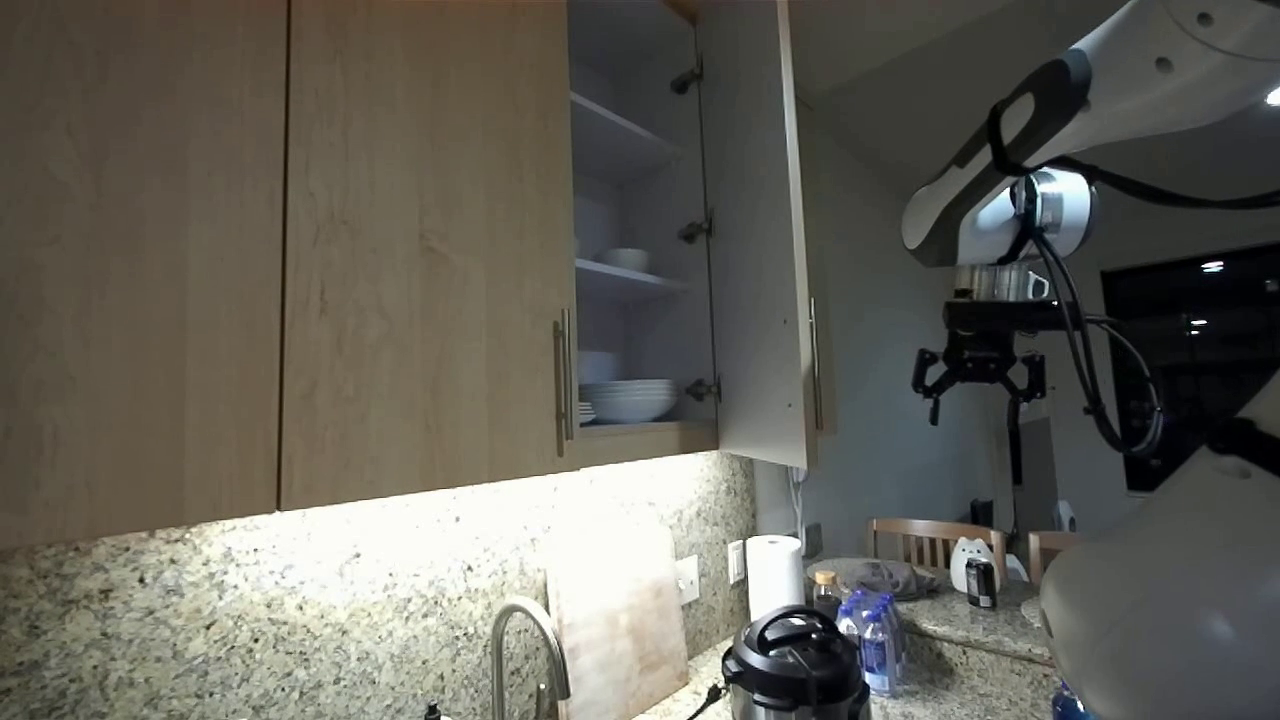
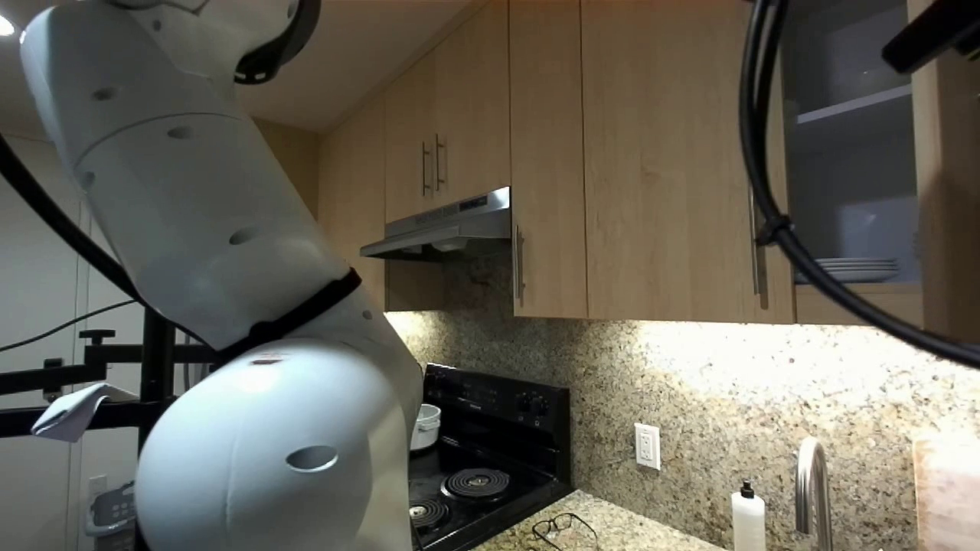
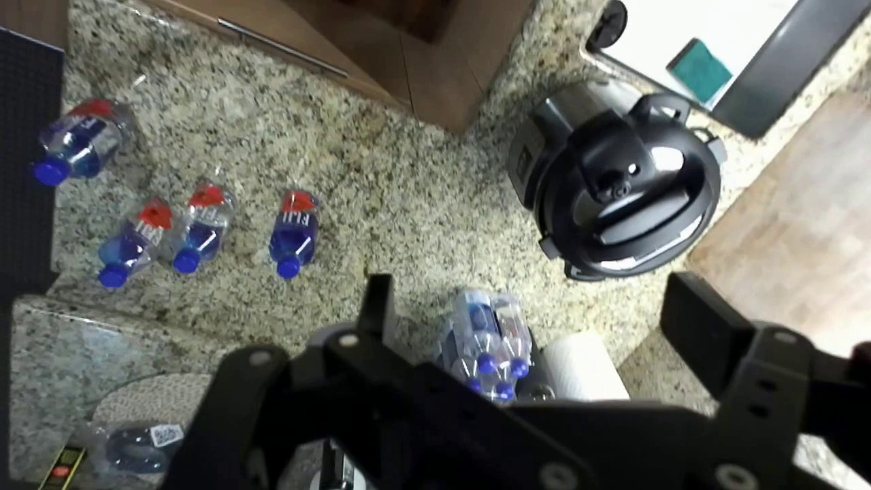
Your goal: Open the right door of the top cabinet
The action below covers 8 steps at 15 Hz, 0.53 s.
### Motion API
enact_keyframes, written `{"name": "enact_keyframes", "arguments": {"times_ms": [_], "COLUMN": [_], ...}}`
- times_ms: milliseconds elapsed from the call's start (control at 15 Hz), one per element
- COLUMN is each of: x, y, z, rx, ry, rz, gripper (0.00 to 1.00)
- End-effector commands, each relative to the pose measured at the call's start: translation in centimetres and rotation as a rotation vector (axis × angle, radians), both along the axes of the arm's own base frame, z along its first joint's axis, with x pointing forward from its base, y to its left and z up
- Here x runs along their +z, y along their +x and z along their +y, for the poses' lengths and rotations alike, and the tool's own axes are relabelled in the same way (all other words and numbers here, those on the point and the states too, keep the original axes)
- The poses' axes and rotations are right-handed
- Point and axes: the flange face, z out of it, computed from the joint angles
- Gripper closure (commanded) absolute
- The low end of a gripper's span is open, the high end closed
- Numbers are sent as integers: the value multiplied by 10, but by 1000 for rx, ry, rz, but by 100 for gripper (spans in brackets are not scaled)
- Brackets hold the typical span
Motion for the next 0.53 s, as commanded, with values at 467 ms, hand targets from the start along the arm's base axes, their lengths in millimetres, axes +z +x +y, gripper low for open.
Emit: {"name": "enact_keyframes", "arguments": {"times_ms": [467], "x": [21], "y": [-22], "z": [108], "rx": [126], "ry": [-116], "rz": [99], "gripper": [0]}}
